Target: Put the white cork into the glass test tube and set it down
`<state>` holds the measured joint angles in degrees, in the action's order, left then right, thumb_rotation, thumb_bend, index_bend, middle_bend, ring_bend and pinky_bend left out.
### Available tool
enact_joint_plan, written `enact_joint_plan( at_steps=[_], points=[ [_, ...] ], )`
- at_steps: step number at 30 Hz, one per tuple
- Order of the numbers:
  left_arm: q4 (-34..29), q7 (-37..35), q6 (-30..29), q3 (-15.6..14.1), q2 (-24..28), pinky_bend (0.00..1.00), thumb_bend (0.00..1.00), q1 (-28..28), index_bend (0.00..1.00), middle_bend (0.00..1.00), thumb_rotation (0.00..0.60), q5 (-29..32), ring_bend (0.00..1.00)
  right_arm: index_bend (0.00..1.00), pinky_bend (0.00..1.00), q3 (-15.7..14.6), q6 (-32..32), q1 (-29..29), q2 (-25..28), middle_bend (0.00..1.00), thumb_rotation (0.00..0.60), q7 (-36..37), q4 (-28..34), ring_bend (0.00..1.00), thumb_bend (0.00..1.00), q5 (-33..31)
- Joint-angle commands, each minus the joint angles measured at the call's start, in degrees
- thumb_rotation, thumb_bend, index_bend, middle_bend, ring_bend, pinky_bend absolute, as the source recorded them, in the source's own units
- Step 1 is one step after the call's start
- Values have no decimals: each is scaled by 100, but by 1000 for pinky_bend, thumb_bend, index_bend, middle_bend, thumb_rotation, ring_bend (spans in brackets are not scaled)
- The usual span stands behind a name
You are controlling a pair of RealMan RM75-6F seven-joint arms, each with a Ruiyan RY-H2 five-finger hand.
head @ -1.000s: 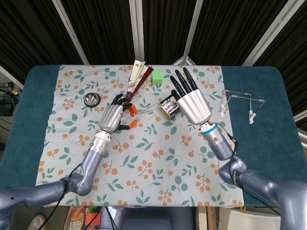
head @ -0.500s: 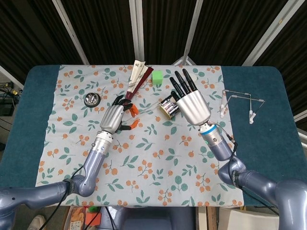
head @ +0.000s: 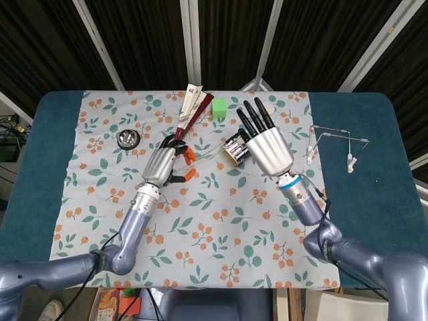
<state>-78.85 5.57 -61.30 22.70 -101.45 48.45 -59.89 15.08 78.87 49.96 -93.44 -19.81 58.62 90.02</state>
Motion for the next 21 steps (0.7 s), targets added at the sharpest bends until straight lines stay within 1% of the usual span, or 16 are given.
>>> enact_joint_plan(
  at_steps=[1, 21],
  points=[
    [-9, 23, 10, 13, 2, 71, 582, 19, 619, 667, 600, 16, 210, 662, 0, -14, -1, -5, 4, 231, 600, -1, 4, 0, 431, 4],
    [-50, 149, 87, 6, 2, 84, 582, 101, 619, 667, 600, 114, 210, 662, 0, -60, 2, 2, 26, 231, 600, 28, 70, 0, 431, 28]
  ],
)
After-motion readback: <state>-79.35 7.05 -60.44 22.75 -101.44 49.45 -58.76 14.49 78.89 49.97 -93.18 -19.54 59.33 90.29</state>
